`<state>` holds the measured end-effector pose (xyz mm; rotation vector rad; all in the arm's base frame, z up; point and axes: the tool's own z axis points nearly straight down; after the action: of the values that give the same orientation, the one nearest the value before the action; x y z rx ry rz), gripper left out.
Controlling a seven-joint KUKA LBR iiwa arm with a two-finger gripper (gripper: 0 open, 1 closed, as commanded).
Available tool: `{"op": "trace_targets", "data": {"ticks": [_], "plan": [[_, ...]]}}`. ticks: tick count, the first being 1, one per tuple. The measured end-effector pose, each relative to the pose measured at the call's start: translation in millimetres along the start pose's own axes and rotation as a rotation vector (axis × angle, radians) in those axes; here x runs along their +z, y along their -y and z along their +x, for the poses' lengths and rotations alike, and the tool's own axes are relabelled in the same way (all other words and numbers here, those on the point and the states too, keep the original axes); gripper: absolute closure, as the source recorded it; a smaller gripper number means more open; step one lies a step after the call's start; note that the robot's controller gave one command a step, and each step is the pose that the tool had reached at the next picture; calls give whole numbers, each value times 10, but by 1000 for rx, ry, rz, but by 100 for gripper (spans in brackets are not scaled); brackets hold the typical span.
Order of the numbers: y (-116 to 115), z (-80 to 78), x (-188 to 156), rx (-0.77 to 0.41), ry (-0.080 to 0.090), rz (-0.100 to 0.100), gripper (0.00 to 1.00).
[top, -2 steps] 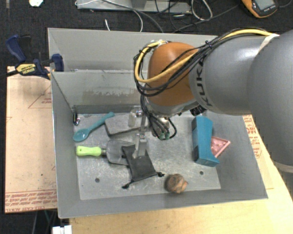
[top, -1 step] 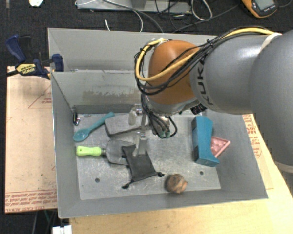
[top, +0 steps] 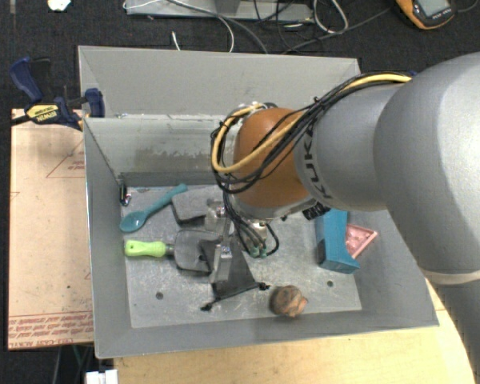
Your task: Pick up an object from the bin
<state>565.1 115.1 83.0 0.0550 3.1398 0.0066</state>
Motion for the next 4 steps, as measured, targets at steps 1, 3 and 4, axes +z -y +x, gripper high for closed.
{"op": "trace_targets", "data": {"ticks": [1,3,4], "plan": [[-18,311,-56,-16,10,-2,100],[-43,123,22,-198,12,0,100],[-11,159,66,-520,20,0,100]]}}
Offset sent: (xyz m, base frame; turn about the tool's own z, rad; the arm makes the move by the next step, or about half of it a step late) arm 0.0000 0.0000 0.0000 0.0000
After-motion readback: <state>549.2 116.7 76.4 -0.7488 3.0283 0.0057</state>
